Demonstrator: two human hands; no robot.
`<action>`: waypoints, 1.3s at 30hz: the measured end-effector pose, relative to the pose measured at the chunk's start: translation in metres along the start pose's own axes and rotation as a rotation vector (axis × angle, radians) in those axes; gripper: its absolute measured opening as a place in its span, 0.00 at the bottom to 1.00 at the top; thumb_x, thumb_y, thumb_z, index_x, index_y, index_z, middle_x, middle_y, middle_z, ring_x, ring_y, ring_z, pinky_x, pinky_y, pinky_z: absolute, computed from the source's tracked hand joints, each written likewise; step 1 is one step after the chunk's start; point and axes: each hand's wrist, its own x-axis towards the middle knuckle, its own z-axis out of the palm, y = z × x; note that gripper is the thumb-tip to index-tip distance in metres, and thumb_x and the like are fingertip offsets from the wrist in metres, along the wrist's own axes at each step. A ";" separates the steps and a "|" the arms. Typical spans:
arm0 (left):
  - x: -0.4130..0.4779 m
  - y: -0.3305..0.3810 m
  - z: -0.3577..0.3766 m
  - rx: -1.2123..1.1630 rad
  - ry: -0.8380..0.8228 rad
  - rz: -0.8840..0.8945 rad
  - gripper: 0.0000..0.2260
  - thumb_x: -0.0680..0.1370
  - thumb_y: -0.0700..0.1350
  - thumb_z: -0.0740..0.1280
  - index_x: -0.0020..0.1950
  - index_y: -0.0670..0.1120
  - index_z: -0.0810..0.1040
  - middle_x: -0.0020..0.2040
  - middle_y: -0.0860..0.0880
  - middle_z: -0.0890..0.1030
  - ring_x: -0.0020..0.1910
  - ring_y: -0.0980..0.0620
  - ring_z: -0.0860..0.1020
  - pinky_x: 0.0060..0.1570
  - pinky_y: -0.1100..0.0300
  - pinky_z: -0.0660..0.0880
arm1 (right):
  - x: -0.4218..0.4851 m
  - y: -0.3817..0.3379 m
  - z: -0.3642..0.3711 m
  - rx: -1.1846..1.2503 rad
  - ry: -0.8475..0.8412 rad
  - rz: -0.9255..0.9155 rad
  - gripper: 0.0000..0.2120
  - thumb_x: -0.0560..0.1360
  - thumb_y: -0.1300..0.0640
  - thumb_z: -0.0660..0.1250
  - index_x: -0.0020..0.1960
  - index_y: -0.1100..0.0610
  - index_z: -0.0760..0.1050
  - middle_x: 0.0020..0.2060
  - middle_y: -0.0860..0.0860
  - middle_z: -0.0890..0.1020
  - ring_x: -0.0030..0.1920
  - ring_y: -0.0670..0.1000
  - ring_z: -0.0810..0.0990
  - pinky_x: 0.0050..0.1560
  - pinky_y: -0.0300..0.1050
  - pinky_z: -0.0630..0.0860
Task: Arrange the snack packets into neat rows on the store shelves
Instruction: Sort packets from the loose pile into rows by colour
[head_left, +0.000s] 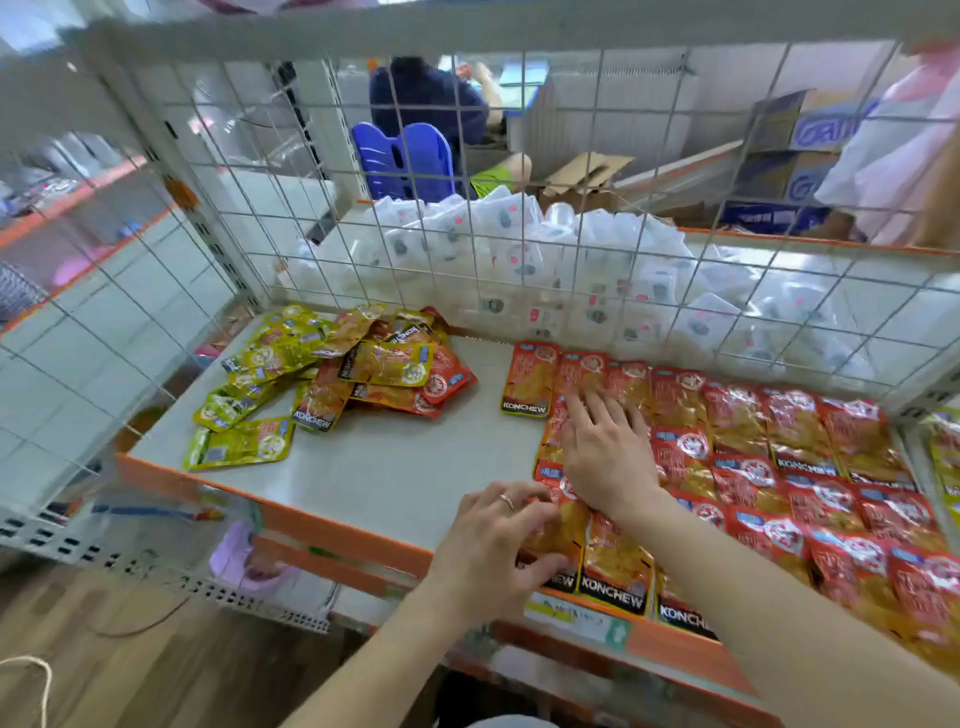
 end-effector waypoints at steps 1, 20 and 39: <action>-0.001 0.002 0.000 -0.006 0.014 -0.005 0.19 0.75 0.63 0.66 0.61 0.54 0.77 0.66 0.58 0.75 0.65 0.54 0.72 0.62 0.51 0.70 | -0.001 0.000 -0.002 0.022 0.011 -0.004 0.34 0.78 0.44 0.36 0.79 0.54 0.59 0.78 0.54 0.63 0.78 0.55 0.59 0.76 0.62 0.55; -0.090 -0.057 -0.088 0.075 0.642 -0.662 0.11 0.77 0.48 0.63 0.56 0.43 0.73 0.56 0.47 0.76 0.55 0.46 0.73 0.55 0.47 0.73 | -0.028 -0.109 -0.015 0.228 0.051 -0.471 0.31 0.80 0.39 0.54 0.79 0.52 0.59 0.79 0.49 0.60 0.79 0.52 0.55 0.75 0.62 0.52; 0.001 -0.194 -0.129 -0.034 0.580 -0.508 0.09 0.77 0.46 0.69 0.48 0.41 0.74 0.46 0.45 0.75 0.49 0.42 0.74 0.48 0.47 0.74 | 0.083 -0.200 0.019 0.156 0.051 0.047 0.28 0.81 0.40 0.59 0.76 0.52 0.63 0.73 0.55 0.70 0.64 0.62 0.69 0.63 0.54 0.68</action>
